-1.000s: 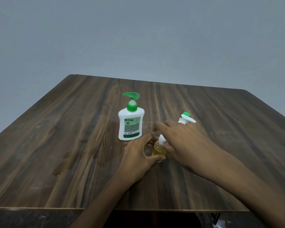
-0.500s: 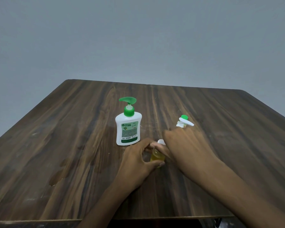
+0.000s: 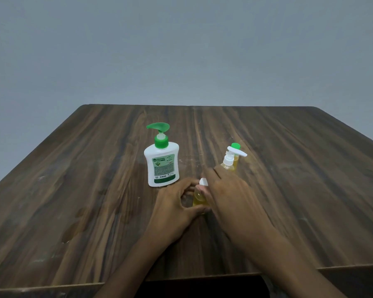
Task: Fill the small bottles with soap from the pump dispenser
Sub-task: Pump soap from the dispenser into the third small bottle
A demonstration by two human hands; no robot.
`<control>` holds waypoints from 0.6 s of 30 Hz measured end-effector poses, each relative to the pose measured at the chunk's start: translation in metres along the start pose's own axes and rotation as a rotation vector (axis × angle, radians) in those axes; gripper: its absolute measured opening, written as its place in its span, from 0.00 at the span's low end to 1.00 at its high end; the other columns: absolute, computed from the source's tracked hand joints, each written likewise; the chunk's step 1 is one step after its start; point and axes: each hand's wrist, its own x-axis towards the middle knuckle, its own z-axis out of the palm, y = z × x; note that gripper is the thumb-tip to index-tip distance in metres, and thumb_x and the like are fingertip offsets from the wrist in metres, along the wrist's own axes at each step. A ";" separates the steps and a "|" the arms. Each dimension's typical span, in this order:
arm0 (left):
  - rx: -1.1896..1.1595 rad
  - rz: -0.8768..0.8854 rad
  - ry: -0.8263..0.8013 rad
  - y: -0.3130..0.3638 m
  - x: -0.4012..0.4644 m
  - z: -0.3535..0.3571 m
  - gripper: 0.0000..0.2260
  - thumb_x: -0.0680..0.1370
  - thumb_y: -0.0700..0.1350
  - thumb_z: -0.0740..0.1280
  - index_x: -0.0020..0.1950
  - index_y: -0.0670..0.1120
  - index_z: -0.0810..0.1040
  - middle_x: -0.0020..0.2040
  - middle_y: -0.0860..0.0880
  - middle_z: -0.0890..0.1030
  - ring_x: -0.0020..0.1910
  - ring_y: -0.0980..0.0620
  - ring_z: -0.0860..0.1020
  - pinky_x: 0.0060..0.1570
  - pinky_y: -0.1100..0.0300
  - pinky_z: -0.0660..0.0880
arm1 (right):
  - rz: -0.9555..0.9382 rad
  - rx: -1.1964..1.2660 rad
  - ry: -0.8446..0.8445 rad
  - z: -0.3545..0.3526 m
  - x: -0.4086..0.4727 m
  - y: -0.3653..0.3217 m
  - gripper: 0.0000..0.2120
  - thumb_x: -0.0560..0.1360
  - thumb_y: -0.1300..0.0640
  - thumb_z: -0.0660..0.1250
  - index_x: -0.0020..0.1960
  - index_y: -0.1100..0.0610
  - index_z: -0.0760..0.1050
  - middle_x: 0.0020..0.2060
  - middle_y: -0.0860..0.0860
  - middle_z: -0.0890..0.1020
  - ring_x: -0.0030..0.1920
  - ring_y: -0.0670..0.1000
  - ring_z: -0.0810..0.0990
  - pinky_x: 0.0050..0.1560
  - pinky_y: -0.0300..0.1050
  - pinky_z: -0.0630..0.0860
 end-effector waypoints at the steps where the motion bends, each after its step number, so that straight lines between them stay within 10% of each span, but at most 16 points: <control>1: 0.002 0.002 0.002 0.000 -0.001 0.001 0.21 0.66 0.35 0.82 0.54 0.53 0.85 0.48 0.66 0.85 0.48 0.65 0.83 0.49 0.75 0.72 | 0.031 0.054 0.038 0.000 -0.010 0.001 0.07 0.78 0.52 0.69 0.46 0.51 0.72 0.39 0.47 0.76 0.33 0.48 0.71 0.27 0.45 0.71; 18: 0.179 -0.083 0.019 -0.006 0.047 0.035 0.24 0.70 0.39 0.83 0.65 0.50 0.83 0.50 0.58 0.85 0.48 0.62 0.83 0.50 0.65 0.80 | 0.482 0.209 -0.027 -0.025 -0.055 0.095 0.10 0.77 0.55 0.73 0.58 0.49 0.81 0.44 0.42 0.82 0.39 0.37 0.76 0.39 0.28 0.65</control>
